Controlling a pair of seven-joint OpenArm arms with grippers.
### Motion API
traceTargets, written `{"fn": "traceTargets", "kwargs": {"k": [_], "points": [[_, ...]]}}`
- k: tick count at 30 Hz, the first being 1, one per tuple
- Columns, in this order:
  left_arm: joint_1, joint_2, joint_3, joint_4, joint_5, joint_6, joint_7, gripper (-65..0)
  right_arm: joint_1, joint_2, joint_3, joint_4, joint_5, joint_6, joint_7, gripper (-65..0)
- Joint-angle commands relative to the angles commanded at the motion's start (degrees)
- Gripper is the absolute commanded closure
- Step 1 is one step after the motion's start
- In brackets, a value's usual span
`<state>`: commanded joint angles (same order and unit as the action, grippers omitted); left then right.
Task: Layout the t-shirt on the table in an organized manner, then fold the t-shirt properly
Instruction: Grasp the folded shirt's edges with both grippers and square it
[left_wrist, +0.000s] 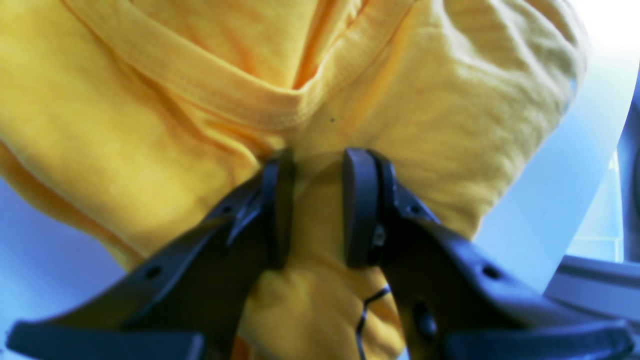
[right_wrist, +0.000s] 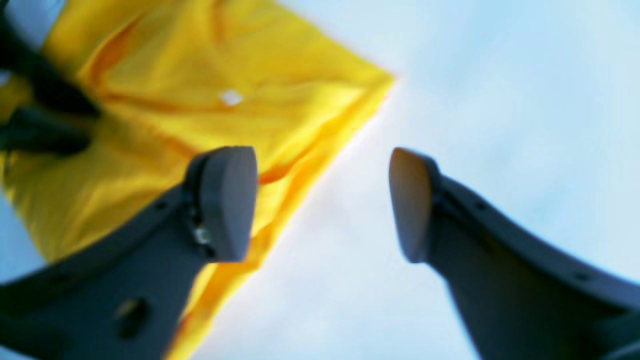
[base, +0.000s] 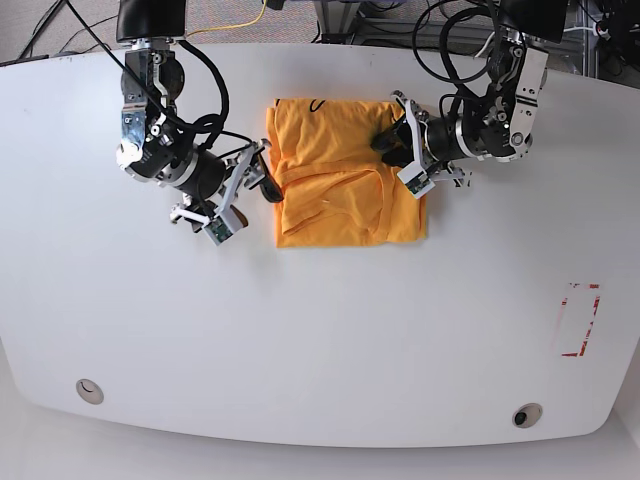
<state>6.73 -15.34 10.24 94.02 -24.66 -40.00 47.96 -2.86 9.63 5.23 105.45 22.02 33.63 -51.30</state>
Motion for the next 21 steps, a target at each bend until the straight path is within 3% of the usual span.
{"fn": "traceTargets", "kwargs": {"k": [4,21], "points": [[-0.1,0.3,-1.1,3.5,0.0,0.0,1.6,-15.3,0.5,-0.3,0.3,-0.2,0.0,-0.26,0.0,-65.0],[-0.8,0.3,-1.4,8.4,0.0,0.0,2.8,-15.3,4.6,-6.3,-1.3,-12.2,0.4,0.18,0.2,-65.0]]}}
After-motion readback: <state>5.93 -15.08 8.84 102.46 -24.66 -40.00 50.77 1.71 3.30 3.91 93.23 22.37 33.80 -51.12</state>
